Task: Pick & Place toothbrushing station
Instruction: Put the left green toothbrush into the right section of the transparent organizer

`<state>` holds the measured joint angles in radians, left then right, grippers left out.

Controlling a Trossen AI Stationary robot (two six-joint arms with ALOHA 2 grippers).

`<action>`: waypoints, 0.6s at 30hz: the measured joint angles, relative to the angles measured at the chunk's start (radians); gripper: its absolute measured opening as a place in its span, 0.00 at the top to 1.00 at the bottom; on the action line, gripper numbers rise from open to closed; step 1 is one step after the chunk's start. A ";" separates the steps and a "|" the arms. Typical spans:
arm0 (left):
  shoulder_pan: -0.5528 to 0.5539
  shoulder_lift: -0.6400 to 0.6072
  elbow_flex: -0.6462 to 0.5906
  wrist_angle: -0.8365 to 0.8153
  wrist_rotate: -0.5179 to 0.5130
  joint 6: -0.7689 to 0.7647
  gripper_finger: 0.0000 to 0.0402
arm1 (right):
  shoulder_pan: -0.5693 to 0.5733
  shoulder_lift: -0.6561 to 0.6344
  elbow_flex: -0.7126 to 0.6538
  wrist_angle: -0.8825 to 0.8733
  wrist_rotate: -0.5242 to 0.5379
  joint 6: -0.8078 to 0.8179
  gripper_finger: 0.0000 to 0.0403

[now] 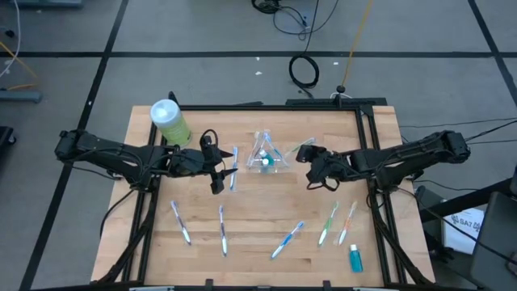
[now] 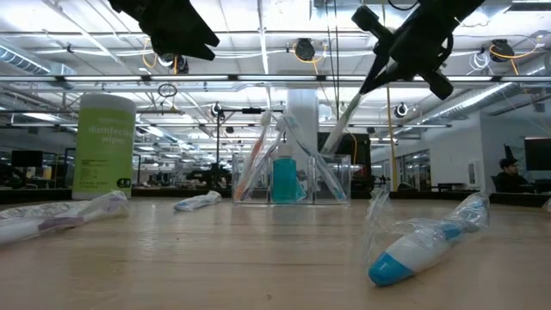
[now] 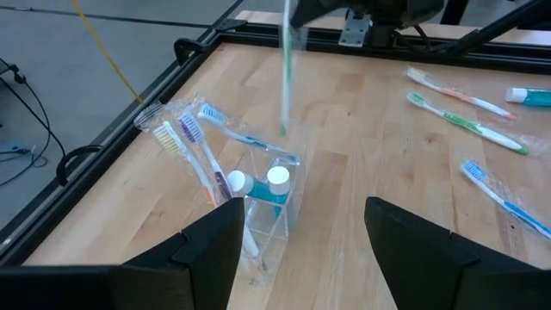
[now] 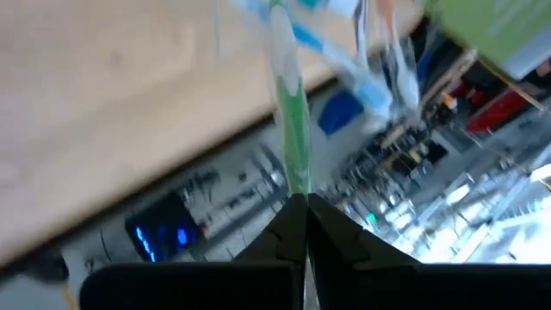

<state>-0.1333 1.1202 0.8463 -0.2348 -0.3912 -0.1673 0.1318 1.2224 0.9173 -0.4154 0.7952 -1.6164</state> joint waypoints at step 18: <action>0.000 0.000 0.000 0.000 -0.001 -0.001 0.39 | -0.040 0.148 0.000 0.056 -0.103 -0.027 1.00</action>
<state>-0.1333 1.1200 0.8463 -0.2348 -0.3922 -0.1682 0.0917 1.3708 0.9169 -0.3597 0.6922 -1.6434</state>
